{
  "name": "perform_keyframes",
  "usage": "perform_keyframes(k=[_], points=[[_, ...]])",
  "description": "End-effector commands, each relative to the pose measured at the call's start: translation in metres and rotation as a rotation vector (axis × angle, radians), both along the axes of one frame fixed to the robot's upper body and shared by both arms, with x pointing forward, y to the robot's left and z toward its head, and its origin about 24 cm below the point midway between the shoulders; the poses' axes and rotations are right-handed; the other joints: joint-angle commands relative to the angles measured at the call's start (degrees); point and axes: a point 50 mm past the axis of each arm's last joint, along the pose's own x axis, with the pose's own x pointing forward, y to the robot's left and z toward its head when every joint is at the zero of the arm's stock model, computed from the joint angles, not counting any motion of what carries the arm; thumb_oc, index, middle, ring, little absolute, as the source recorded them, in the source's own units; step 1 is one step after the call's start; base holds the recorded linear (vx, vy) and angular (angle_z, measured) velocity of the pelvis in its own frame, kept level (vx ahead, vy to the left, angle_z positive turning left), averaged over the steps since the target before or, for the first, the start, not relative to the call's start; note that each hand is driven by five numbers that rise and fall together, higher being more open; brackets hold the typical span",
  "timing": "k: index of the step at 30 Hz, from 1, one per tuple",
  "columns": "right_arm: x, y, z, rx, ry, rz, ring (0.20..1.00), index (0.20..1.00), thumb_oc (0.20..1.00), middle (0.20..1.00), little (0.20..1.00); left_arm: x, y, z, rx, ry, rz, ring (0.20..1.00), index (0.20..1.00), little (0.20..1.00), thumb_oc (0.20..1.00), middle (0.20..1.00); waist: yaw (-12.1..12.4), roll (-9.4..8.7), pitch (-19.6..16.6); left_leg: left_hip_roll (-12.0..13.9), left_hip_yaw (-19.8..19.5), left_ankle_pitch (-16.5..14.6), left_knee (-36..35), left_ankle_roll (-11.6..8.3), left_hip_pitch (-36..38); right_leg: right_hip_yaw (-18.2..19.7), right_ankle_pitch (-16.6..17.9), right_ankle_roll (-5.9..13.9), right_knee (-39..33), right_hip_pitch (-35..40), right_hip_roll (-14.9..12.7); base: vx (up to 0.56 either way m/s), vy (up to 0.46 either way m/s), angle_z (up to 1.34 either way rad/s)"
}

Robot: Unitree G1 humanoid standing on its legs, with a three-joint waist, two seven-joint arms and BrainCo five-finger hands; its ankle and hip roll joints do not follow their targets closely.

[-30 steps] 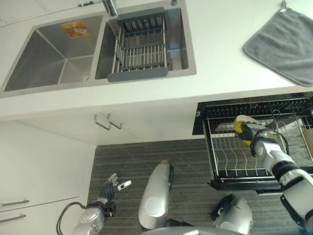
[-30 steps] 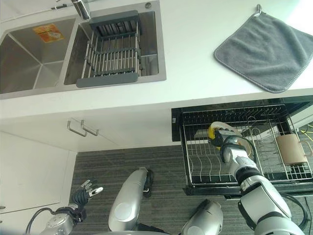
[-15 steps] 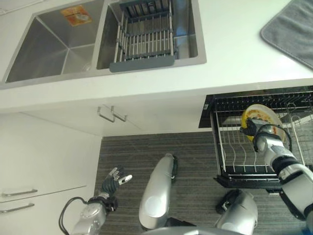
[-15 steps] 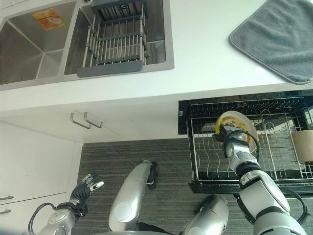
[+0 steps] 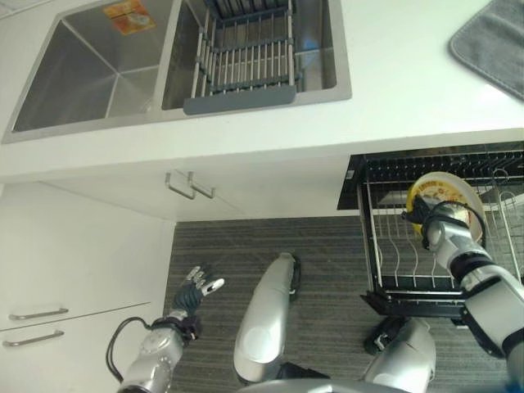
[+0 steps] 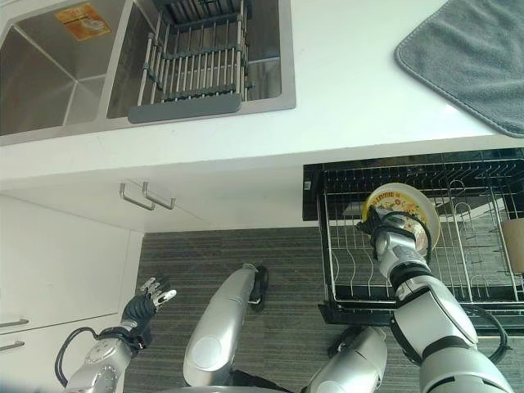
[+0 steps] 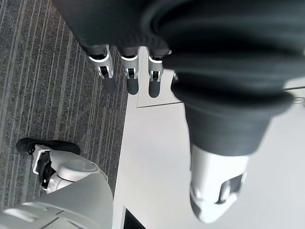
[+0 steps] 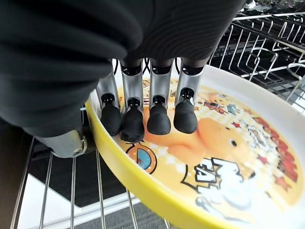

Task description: Place the dishes in the dishwasher.

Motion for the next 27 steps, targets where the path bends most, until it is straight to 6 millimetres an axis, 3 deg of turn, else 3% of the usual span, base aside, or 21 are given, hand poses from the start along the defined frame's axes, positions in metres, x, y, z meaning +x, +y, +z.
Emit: perform_keyframes(k=[1, 2, 3, 13, 16, 17, 19, 21, 24, 25, 27], points=[[0.008, -0.007, 0.017, 0.062, -0.037, -0.051, 0.200, 0.200, 0.200, 0.200, 0.200, 0.003, 0.011, 0.012, 0.036, -0.049, -0.011, 1.000, 1.000, 1.000, 1.000, 1.000, 1.97, 0.90, 0.20, 0.46, -8.49, 3.09, -5.26, -1.36, 1.96, 4.32, 4.03, -1.02, 2.78, -3.33, 0.45, 0.00, 0.000, 0.00], [0.007, -0.008, 0.015, 0.074, -0.040, -0.067, 0.442, 0.442, 0.442, 0.442, 0.442, 0.004, 0.010, 0.013, 0.033, -0.053, -0.011, 1.000, 1.000, 1.000, 1.000, 1.000, 1.89, 1.00, 0.40, 0.45, -8.56, 3.07, -4.98, -1.29, 1.61, 4.44, 3.99, -1.13, 3.15, -3.80, 0.41, 0.00, 0.000, 0.00], [0.006, -0.007, 0.014, 0.085, -0.040, -0.079, 1.000, 1.000, 1.000, 1.000, 1.000, 0.005, 0.009, 0.015, 0.031, -0.056, -0.016, 1.000, 1.000, 1.000, 1.000, 1.000, 1.90, 1.10, 0.54, 0.37, -8.60, 3.05, -4.62, -1.13, 1.05, 4.69, 3.87, -1.22, 3.61, -4.46, 0.48, -0.02, 0.001, 0.03], [0.006, -0.004, 0.010, 0.180, -0.121, -0.129, 1.000, 1.000, 1.000, 1.000, 1.000, 0.008, 0.007, 0.014, 0.032, -0.057, -0.030, 1.000, 1.000, 1.000, 1.000, 1.000, 1.89, 1.07, 1.07, 0.40, -8.56, 3.31, -4.38, -0.65, -0.06, 4.80, 3.85, -1.38, 3.91, -5.52, 0.94, 0.00, 0.000, 0.00], [0.003, -0.007, 0.008, 0.382, -0.198, -0.257, 1.000, 1.000, 1.000, 1.000, 1.000, 0.008, 0.005, 0.014, 0.028, -0.060, -0.018, 1.000, 1.000, 1.000, 1.000, 1.000, 1.39, 0.85, 1.19, 0.63, -8.33, 3.51, -4.90, -0.62, 0.35, 4.84, 3.89, -1.54, 3.44, -5.08, 1.42, 0.00, 0.000, 0.00], [0.003, -0.007, 0.007, 0.403, -0.203, -0.262, 1.000, 1.000, 1.000, 1.000, 1.000, 0.008, 0.005, 0.014, 0.027, -0.060, -0.015, 1.000, 1.000, 1.000, 1.000, 1.000, 1.33, 0.83, 1.20, 0.67, -8.31, 3.53, -4.97, -0.63, 0.41, 4.84, 3.91, -1.56, 3.34, -4.99, 1.47, 0.03, 0.030, -0.01], [0.002, 0.001, 0.004, 0.655, -0.260, -0.265, 1.000, 1.000, 1.000, 1.000, 1.000, 0.005, 0.007, 0.013, 0.020, -0.059, 0.008, 1.000, 1.000, 1.000, 1.000, 1.000, 0.65, 0.30, 1.46, 1.03, -7.92, 3.73, -6.10, -0.58, 1.21, 4.72, 3.97, -1.59, 2.60, -4.32, 1.81, 0.06, 0.031, -0.02], [0.001, 0.006, 0.004, 0.731, -0.285, -0.240, 1.000, 1.000, 1.000, 1.000, 1.000, 0.003, 0.008, 0.014, 0.023, -0.055, 0.012, 1.000, 1.000, 1.000, 1.000, 1.000, 0.25, -0.16, 1.60, 1.16, -7.82, 3.85, -6.33, -0.61, 1.36, 4.84, 4.04, -1.54, 2.34, -4.15, 2.13, 0.06, 0.002, -0.03], [-0.003, 0.021, 0.012, 0.917, -0.353, -0.178, 1.000, 1.000, 1.000, 1.000, 1.000, -0.005, 0.012, 0.015, 0.019, -0.051, 0.037, 1.000, 1.000, 1.000, 1.000, 1.000, -0.99, -1.41, 1.88, 2.09, -7.58, 4.66, -7.69, -0.75, 2.14, 4.91, 4.28, -1.55, 1.19, -3.41, 2.99, 0.04, -0.001, -0.09], [-0.005, 0.029, 0.016, 0.986, -0.380, -0.153, 1.000, 1.000, 1.000, 1.000, 1.000, -0.007, 0.015, 0.016, 0.019, -0.055, 0.049, 1.000, 1.000, 1.000, 1.000, 1.000, -1.43, -1.86, 1.82, 2.38, -7.38, 6.35, -9.02, -0.38, 1.89, 4.53, 5.64, -2.21, -0.13, -3.62, 3.43, 0.01, -0.025, -0.14], [-0.021, 0.053, 0.012, 1.116, -0.410, -0.096, 1.000, 1.000, 1.000, 1.000, 1.000, -0.013, 0.022, 0.019, 0.028, -0.065, 0.082, 1.000, 1.000, 1.000, 1.000, 1.000, -2.49, -3.59, 1.90, 3.55, -7.07, 7.24, -10.98, -0.46, 2.86, 4.02, 6.63, -1.83, -2.61, -2.15, 4.44, 0.04, -0.066, -0.18]])
